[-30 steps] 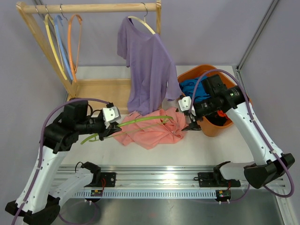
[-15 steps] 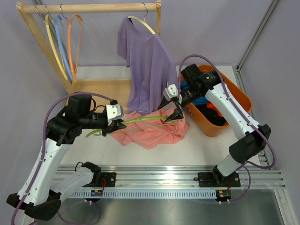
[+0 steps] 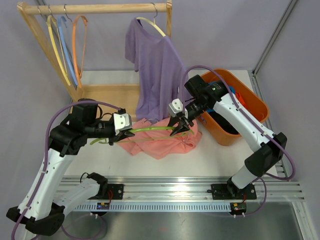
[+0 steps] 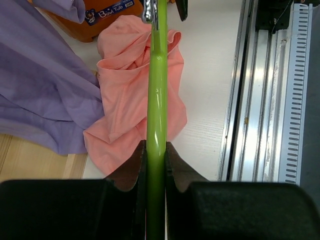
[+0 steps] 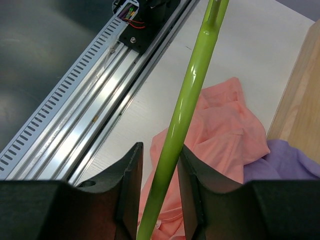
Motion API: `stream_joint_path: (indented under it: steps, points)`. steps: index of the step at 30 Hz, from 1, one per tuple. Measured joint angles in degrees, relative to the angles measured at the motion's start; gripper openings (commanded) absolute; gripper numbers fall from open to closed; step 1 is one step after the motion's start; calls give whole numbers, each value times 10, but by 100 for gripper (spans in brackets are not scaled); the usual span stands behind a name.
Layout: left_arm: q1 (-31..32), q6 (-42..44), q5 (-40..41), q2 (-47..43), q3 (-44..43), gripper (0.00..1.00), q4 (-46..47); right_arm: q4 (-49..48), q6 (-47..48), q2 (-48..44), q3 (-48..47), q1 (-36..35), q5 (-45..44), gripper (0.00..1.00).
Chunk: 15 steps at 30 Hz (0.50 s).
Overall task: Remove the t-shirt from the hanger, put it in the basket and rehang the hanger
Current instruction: Pass the hanger from the left arm to the right
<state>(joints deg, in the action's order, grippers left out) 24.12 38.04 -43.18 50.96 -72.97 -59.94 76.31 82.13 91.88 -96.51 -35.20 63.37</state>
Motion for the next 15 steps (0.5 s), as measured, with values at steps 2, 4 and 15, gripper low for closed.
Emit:
stream_joint_path:
  steps: [2, 4, 15]
  points:
    - [0, 4, 1, 0, 0, 0, 0, -1, -1, 0, 1, 0, -5, 39]
    - [0, 7, 2, 0, 0, 0, 0, -2, -4, 0, 4, 0, -10, 40]
    - [0, 3, 3, -34, 1, 0, 4, -2, -52, -31, 57, 0, -35, 52]
